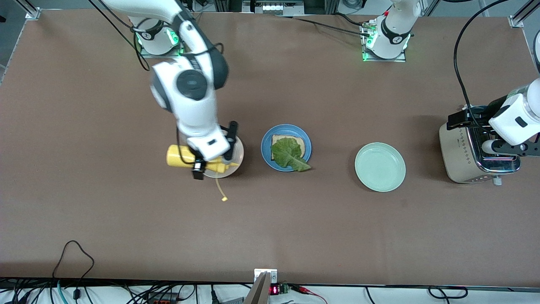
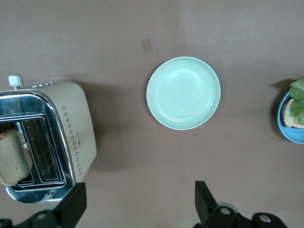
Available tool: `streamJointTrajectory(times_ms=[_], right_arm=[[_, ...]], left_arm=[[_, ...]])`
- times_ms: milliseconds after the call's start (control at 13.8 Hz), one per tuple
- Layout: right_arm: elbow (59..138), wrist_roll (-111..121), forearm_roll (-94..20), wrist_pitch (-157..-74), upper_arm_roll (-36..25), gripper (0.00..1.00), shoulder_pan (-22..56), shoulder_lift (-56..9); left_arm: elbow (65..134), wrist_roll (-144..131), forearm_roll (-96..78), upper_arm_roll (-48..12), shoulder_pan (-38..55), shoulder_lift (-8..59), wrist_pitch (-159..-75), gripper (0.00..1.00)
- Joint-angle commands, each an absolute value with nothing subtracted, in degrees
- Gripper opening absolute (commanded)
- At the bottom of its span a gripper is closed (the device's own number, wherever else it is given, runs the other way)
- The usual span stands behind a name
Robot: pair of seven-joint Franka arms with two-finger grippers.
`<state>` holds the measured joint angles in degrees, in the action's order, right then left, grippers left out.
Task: Make sandwich in blue plate with both arms
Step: 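Carry the mustard bottle back beside the white plate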
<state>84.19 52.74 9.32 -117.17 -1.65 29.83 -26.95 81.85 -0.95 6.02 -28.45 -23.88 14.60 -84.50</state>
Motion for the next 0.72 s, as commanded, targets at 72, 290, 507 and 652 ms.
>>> streamJointTrajectory(times_ms=[72,290,507,652], right_arm=[[89.3,70.2,-9.1,-115.9,-0.6,0.26,19.5,-20.9],[92.1,85.6,-27.1,-111.8,-0.7,0.28,10.7,-19.6],[94.5,99.2,-40.8,-106.4,-0.8,0.28,2.3,-20.3],[96.6,107.2,-49.3,-103.0,-0.8,0.28,-1.9,-22.1]], left_arm=[[80.7,-1.2,5.1,-28.7,-23.6,15.6,-83.2,1.00],[80.6,-3.0,6.0,-28.9,-23.4,16.3,-81.7,1.00],[81.6,-2.3,6.6,-28.0,-24.3,17.0,-81.4,1.00],[81.4,-0.5,11.7,-27.6,-27.7,18.4,-81.8,1.00]])
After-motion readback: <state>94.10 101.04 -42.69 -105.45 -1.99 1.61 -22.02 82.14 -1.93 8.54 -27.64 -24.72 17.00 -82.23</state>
